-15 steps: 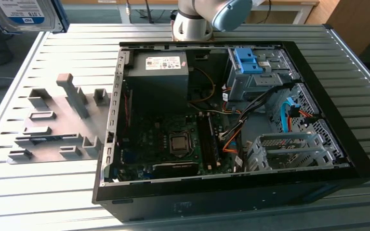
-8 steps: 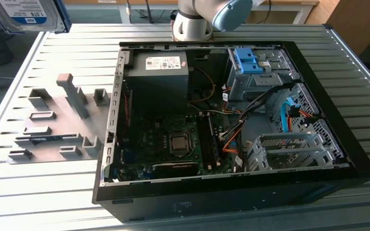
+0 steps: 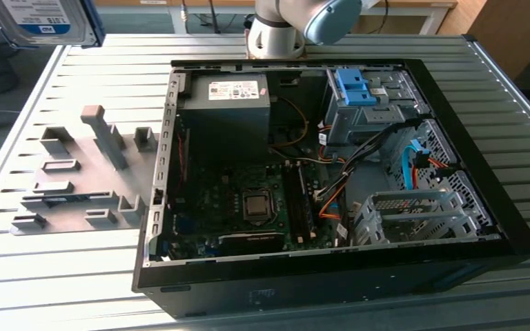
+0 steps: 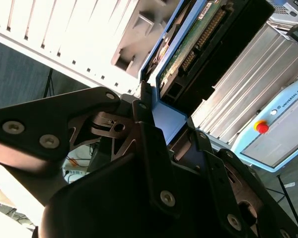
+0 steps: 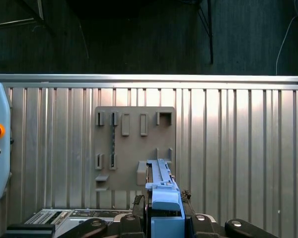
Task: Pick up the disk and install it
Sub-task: 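Pick up the disk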
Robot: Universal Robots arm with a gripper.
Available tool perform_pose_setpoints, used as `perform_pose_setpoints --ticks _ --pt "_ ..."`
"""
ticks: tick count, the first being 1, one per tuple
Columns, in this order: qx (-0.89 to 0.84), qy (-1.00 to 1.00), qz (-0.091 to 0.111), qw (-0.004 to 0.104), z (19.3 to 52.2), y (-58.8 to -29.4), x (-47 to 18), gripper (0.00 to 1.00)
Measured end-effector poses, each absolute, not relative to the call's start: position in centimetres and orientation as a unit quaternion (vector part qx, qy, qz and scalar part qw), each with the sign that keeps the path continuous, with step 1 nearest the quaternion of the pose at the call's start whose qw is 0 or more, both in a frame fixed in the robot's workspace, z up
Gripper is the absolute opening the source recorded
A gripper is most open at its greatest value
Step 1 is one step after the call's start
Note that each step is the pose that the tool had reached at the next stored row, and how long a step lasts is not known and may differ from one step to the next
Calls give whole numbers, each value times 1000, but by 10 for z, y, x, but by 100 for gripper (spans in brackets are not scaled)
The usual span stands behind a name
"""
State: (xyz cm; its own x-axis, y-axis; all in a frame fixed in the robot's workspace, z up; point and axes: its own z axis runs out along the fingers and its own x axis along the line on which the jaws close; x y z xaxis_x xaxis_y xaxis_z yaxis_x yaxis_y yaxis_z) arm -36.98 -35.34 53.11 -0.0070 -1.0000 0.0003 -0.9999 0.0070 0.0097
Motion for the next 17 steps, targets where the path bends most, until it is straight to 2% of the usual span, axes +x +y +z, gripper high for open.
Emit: perform_pose_setpoints --ticks 17 --pt "705 -710 -3 4 531 -353 -356 37"
